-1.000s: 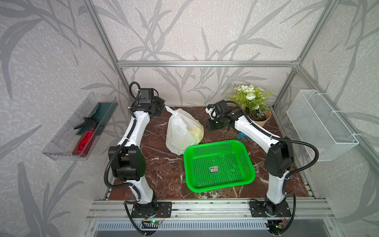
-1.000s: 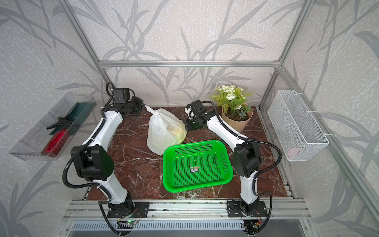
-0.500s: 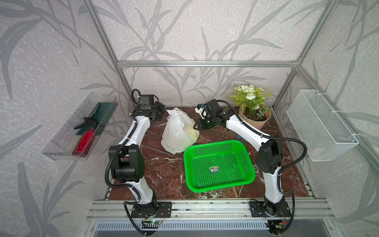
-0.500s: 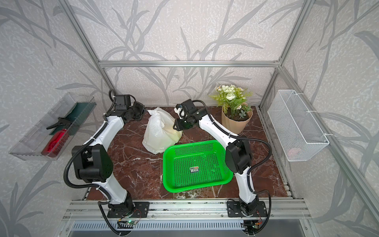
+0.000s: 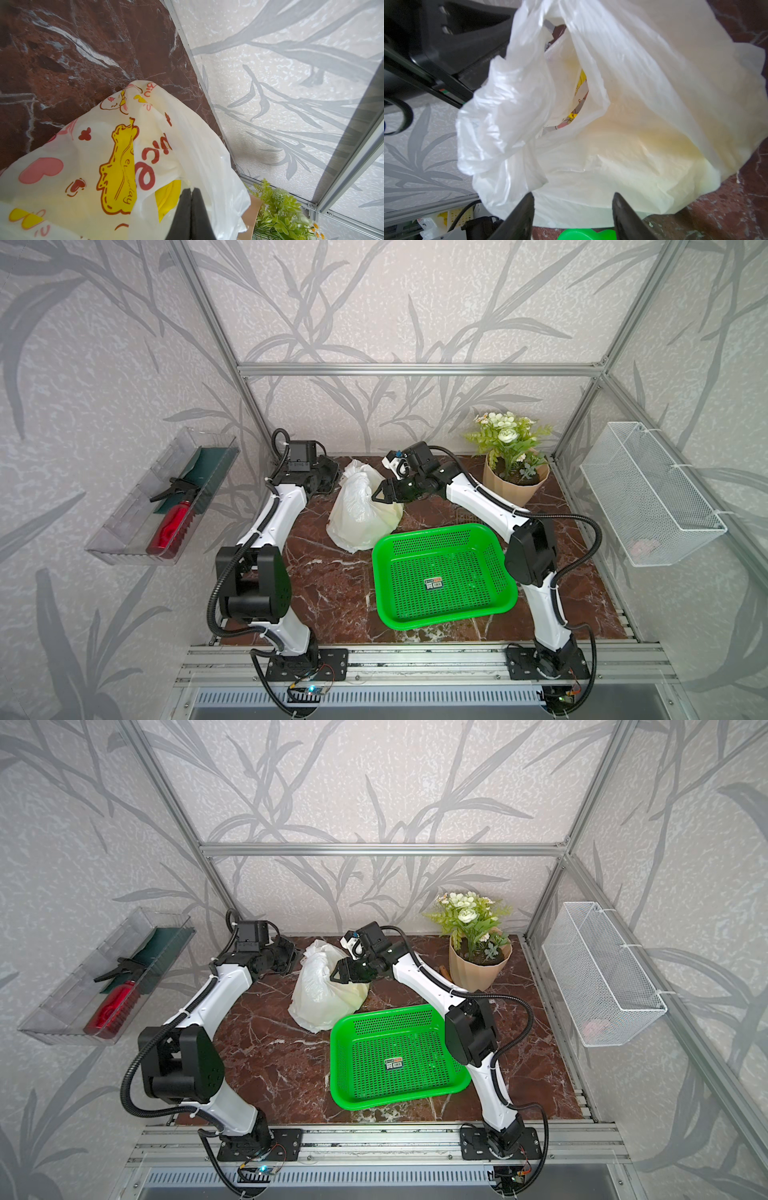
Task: Place the banana into a plastic bag & tie a knot
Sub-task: Tie the plastic bag at the center of the board.
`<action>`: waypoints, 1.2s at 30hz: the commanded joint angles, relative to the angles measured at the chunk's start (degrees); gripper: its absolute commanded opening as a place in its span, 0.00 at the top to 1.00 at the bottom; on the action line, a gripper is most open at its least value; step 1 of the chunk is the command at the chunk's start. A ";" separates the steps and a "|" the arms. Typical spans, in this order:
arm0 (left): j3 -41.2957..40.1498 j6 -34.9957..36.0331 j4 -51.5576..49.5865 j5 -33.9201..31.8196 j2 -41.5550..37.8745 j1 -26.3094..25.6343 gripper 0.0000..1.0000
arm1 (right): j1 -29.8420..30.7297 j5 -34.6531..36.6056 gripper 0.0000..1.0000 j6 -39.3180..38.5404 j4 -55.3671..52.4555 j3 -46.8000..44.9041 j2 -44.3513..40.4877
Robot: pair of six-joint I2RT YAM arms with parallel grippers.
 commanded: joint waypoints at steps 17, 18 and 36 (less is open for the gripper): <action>0.63 0.59 -0.67 -0.67 -1.54 -0.61 1.00 | 0.02 -5.44 0.43 8.26 3.67 3.12 -1.21; 0.54 0.63 -0.70 -0.69 -1.68 -0.64 1.00 | 0.06 -5.65 0.45 8.56 3.94 3.68 -0.73; 0.62 0.50 -0.26 -0.69 -1.22 -0.65 1.00 | 0.59 -5.44 0.61 11.17 5.87 0.30 -0.92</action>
